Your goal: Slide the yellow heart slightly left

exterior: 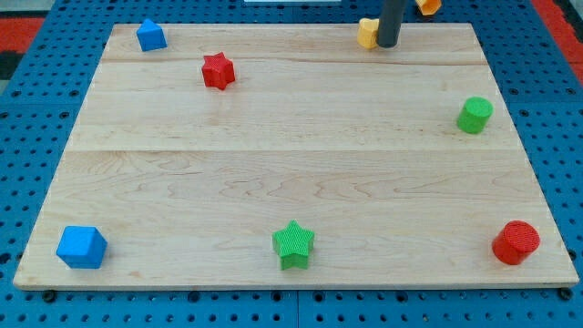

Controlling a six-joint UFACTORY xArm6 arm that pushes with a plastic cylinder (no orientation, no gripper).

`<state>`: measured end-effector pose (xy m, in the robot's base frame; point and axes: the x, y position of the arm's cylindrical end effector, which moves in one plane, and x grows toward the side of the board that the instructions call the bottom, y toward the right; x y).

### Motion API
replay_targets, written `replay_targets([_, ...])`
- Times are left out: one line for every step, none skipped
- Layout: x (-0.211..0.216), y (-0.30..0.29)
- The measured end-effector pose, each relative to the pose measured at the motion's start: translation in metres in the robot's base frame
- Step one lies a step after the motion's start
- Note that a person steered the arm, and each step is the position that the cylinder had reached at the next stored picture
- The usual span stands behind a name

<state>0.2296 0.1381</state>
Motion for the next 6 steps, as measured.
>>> replay_targets([-0.007,0.029])
replay_targets([-0.024,0.048])
replay_targets([-0.030,-0.007])
replay_targets([-0.030,-0.074])
replay_targets([-0.030,-0.120])
replay_targets([-0.030,-0.121])
